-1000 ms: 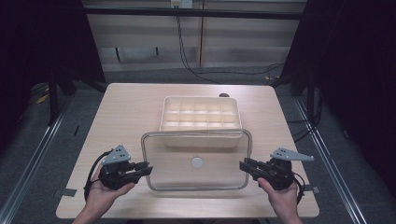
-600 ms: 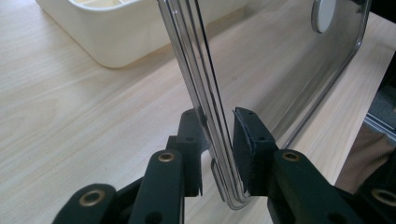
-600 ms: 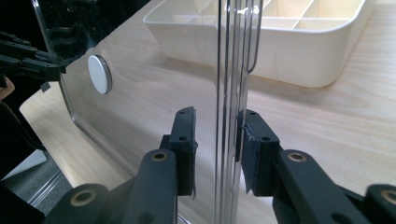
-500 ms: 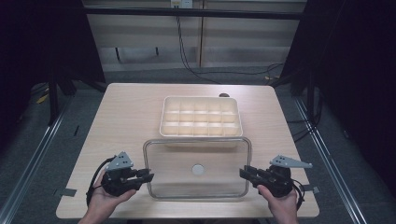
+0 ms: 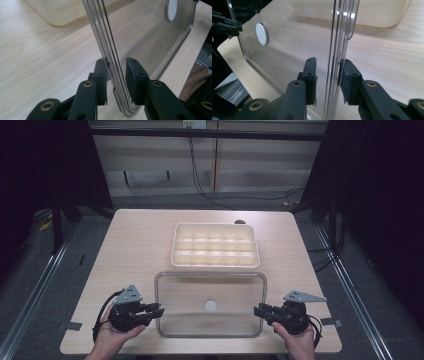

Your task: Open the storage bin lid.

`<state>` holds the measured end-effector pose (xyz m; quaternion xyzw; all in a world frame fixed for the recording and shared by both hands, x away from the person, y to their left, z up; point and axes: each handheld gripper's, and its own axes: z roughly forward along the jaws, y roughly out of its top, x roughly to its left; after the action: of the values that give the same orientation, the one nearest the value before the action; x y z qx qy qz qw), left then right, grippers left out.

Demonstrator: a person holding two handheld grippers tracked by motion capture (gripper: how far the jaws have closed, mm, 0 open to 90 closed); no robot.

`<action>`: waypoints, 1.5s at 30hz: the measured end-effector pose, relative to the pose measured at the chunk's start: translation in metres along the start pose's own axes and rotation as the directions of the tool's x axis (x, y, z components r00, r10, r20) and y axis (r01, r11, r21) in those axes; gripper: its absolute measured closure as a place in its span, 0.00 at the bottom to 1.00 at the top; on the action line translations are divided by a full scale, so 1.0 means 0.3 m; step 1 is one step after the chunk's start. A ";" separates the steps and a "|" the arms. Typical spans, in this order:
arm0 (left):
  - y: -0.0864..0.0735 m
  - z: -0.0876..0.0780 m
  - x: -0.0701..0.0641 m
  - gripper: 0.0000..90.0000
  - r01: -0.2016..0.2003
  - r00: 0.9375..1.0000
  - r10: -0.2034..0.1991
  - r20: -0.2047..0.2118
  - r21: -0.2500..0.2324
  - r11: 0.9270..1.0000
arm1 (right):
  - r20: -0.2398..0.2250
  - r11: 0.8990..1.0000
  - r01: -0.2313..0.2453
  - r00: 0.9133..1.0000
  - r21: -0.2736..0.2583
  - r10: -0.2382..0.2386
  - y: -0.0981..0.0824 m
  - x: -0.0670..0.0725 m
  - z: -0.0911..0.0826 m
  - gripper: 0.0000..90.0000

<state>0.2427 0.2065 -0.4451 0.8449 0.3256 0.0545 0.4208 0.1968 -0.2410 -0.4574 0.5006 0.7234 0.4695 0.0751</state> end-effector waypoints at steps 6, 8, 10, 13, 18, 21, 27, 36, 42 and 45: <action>0.005 0.022 0.004 0.75 0.001 1.000 -0.001 0.002 0.016 1.000 | 0.005 1.000 -0.009 1.000 0.008 0.009 -0.007 -0.014 0.009 0.75; 0.009 0.034 0.008 0.74 0.001 1.000 -0.001 0.005 0.023 1.000 | 0.005 1.000 -0.015 1.000 0.011 0.015 -0.009 -0.021 0.012 0.74; 0.010 0.045 0.012 0.73 0.002 1.000 -0.003 0.014 0.029 1.000 | 0.012 1.000 -0.017 1.000 0.015 0.017 -0.012 -0.025 0.015 0.73; 0.007 0.057 0.025 0.72 0.015 0.999 -0.016 0.037 0.031 0.999 | 0.023 1.000 -0.011 1.000 0.026 0.010 -0.015 -0.026 0.019 0.71; 0.000 0.062 0.029 0.69 0.003 0.999 -0.005 0.039 0.044 0.999 | 0.036 0.999 0.000 0.999 0.046 -0.002 -0.019 -0.017 0.031 0.68; -0.004 0.064 0.037 0.68 0.015 0.999 -0.017 0.046 0.047 0.999 | 0.035 0.999 0.005 0.999 0.053 -0.007 -0.018 -0.018 0.040 0.67; -0.009 0.076 0.048 0.67 0.042 0.999 -0.043 0.031 0.054 0.998 | 0.029 0.997 -0.007 1.000 0.070 0.005 -0.013 -0.031 0.064 0.65; -0.012 0.101 0.067 0.63 0.032 0.998 -0.036 0.053 0.079 0.996 | 0.041 0.995 -0.022 0.999 0.101 0.018 -0.009 -0.048 0.093 0.61; -0.017 0.113 0.068 0.61 0.038 0.998 -0.043 0.056 0.089 0.995 | 0.034 0.992 -0.026 0.999 0.122 0.021 -0.013 -0.062 0.112 0.57; -0.016 0.117 0.071 0.60 0.045 0.997 -0.051 0.058 0.095 0.994 | 0.037 0.992 -0.025 0.999 0.126 0.021 -0.013 -0.063 0.116 0.57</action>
<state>0.2698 0.1977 -0.4752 0.8570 0.3351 0.0037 0.3914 0.2236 -0.2352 -0.4864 0.5208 0.7445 0.4146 0.0506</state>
